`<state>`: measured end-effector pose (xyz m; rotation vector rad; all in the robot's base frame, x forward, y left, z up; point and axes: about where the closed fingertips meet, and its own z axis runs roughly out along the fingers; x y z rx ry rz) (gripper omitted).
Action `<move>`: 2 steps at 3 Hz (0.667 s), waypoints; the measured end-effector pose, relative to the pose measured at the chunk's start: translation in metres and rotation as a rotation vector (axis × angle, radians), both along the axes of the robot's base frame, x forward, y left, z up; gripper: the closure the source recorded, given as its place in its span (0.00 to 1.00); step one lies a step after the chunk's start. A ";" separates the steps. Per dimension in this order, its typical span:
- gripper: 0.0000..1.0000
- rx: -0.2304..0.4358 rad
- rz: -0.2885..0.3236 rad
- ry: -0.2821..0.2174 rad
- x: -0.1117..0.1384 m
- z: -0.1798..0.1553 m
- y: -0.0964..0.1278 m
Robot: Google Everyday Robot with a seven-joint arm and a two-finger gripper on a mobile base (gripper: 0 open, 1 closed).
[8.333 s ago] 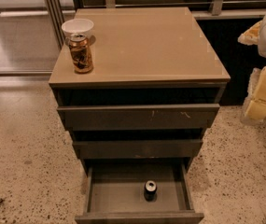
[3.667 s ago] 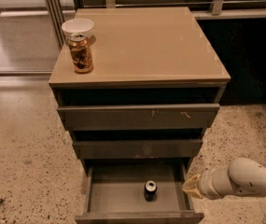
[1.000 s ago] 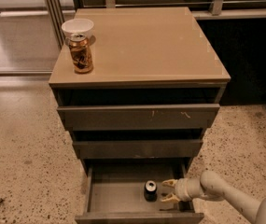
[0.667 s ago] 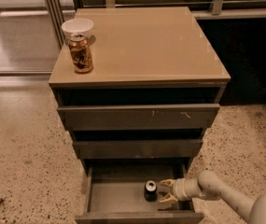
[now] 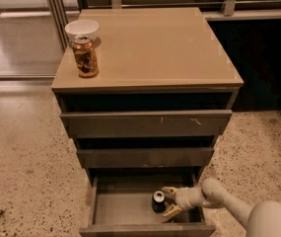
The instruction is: Pick pepsi can from bottom drawer and place on counter
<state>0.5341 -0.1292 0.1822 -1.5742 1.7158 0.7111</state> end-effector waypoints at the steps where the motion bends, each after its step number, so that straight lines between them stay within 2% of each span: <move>1: 0.24 0.033 0.033 -0.016 0.008 -0.004 0.015; 2: 0.25 0.067 0.064 -0.029 0.013 -0.007 0.032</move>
Offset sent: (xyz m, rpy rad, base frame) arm 0.0216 0.0458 -0.0074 0.1012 -0.0505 0.0952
